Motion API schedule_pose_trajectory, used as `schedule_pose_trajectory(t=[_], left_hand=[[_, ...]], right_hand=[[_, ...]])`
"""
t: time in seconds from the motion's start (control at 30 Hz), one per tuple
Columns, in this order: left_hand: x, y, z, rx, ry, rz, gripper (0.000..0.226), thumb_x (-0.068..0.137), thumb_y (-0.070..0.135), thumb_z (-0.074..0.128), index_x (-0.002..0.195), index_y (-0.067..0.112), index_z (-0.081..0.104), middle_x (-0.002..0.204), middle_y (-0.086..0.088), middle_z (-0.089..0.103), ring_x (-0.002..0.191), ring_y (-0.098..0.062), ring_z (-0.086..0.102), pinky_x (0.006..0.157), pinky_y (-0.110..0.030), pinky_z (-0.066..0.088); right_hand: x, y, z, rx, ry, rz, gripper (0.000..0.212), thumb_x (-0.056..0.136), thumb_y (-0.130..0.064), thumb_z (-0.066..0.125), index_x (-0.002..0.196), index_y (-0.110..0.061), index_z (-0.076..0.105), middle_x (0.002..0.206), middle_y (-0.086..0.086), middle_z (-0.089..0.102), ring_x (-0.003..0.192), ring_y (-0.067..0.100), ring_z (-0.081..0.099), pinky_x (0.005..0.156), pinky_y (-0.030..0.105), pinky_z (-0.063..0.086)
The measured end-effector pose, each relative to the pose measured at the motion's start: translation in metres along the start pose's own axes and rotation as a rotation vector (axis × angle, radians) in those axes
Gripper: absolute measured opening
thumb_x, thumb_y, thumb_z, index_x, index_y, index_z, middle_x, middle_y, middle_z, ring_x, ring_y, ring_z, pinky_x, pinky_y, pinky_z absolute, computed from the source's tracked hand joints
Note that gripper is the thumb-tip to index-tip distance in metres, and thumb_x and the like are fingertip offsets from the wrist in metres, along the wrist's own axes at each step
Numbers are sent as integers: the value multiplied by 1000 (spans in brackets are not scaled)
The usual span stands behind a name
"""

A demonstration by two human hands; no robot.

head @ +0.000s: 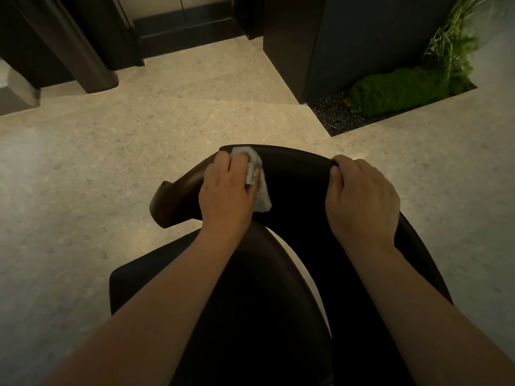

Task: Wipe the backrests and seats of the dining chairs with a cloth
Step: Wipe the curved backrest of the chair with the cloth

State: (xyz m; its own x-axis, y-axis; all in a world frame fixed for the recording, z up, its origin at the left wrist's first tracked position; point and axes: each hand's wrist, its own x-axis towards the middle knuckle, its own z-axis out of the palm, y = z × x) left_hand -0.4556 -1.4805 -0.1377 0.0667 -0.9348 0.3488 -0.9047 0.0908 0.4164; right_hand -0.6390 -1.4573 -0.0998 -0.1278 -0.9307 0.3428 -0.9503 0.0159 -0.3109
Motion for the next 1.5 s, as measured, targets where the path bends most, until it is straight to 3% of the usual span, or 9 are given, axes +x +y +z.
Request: schedule_pose_trajectory(t=[0.2, 0.47, 0.63, 0.73, 0.83, 0.97, 1.1, 1.23, 1.5], left_hand=[[-71, -32, 11, -60, -375, -229, 32, 94, 32, 55, 122, 19, 51, 114, -1, 51, 95, -11, 50, 80, -24, 41], [-2, 4, -16, -78, 145, -48, 33, 94, 43, 44, 108, 15, 55, 96, 2, 45, 85, -11, 43, 68, -14, 27], [13, -9, -7, 55, 119, -168, 28, 96, 34, 50, 113, 12, 54, 103, -9, 51, 85, -17, 41, 66, -27, 30], [-27, -19, 5, 130, -92, -155, 28, 92, 29, 58, 117, 15, 52, 110, -6, 51, 92, -19, 47, 68, -26, 33], [-77, -35, 11, 21, -350, -271, 34, 92, 33, 56, 123, 19, 51, 117, -2, 50, 101, -14, 48, 79, -23, 36], [-70, -29, 4, -37, -125, -141, 36, 87, 44, 49, 112, 18, 52, 108, -1, 48, 92, -12, 45, 72, -25, 36], [-18, -8, 6, -56, 139, -142, 28, 93, 38, 54, 107, 13, 55, 103, -7, 52, 90, -14, 45, 71, -23, 33], [-12, 3, 22, -52, 214, -214, 32, 92, 31, 59, 113, 8, 60, 105, -13, 57, 92, -24, 56, 73, -23, 38], [-22, -2, 41, -167, 319, -256, 36, 92, 36, 57, 111, 5, 61, 110, -14, 59, 97, -24, 57, 86, -23, 40]], right_hand=[[-1, 1, 1, 2, 6, -6, 31, 101, -22, 41, 118, -9, 63, 90, 7, 66, 76, 23, 57, 69, 35, 43], [-2, 1, 2, -4, 27, -20, 29, 101, -20, 43, 116, -7, 63, 89, 9, 66, 75, 24, 58, 68, 36, 42], [-2, 1, 2, -11, 31, -25, 29, 101, -19, 43, 117, -6, 63, 89, 10, 65, 75, 26, 58, 68, 38, 44], [-3, 1, 3, -19, 45, -33, 28, 101, -19, 43, 116, -5, 63, 87, 10, 65, 73, 26, 57, 67, 38, 43], [-4, 0, 2, -30, 44, -37, 29, 101, -19, 42, 116, -5, 63, 87, 10, 65, 73, 26, 57, 67, 39, 44], [-4, 1, 5, -60, 53, -43, 29, 102, -19, 41, 116, -6, 62, 86, 9, 64, 73, 25, 56, 67, 38, 42], [-4, 2, 5, -55, 50, -46, 29, 102, -19, 40, 116, -6, 62, 87, 10, 64, 73, 25, 55, 67, 35, 38], [-4, 3, 5, -58, 41, -45, 31, 103, -20, 39, 120, -6, 61, 90, 10, 64, 77, 25, 56, 70, 36, 40], [-5, 4, 7, -91, 61, -48, 32, 103, -22, 36, 117, -7, 61, 88, 9, 62, 74, 24, 52, 68, 36, 37]])
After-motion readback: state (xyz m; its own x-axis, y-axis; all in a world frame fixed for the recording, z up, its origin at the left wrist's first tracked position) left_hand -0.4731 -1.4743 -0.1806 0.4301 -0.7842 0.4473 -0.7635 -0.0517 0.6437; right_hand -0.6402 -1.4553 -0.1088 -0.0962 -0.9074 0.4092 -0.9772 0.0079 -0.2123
